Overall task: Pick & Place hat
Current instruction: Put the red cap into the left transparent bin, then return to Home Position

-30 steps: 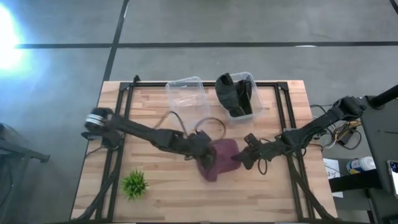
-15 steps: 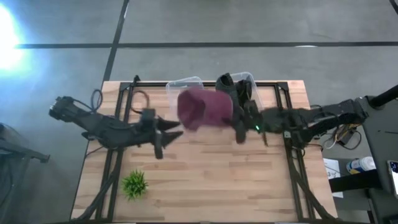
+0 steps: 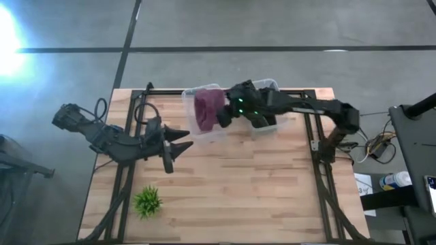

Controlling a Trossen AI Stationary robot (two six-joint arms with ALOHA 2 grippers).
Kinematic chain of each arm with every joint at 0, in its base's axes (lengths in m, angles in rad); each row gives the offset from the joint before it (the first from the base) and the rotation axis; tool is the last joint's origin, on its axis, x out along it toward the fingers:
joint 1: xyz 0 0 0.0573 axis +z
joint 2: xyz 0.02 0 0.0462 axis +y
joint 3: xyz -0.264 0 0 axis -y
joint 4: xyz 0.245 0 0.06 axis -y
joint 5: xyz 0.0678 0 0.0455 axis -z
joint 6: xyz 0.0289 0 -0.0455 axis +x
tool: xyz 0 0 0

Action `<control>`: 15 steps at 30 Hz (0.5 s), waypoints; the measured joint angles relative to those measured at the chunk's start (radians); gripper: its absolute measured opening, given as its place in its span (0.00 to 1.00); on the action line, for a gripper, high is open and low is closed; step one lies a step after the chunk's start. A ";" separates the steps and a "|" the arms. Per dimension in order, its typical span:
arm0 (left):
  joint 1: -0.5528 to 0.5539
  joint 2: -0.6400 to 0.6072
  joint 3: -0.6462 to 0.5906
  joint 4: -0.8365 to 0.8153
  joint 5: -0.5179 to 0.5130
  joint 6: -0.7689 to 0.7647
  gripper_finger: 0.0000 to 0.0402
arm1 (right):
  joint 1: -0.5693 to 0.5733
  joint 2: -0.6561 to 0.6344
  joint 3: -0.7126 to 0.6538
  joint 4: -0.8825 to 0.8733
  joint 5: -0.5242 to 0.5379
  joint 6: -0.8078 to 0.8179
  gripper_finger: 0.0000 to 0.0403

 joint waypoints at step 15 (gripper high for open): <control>0.008 -0.040 -0.011 -0.050 0.105 -0.010 0.48 | -0.024 0.036 0.075 0.028 -0.130 -0.116 0.42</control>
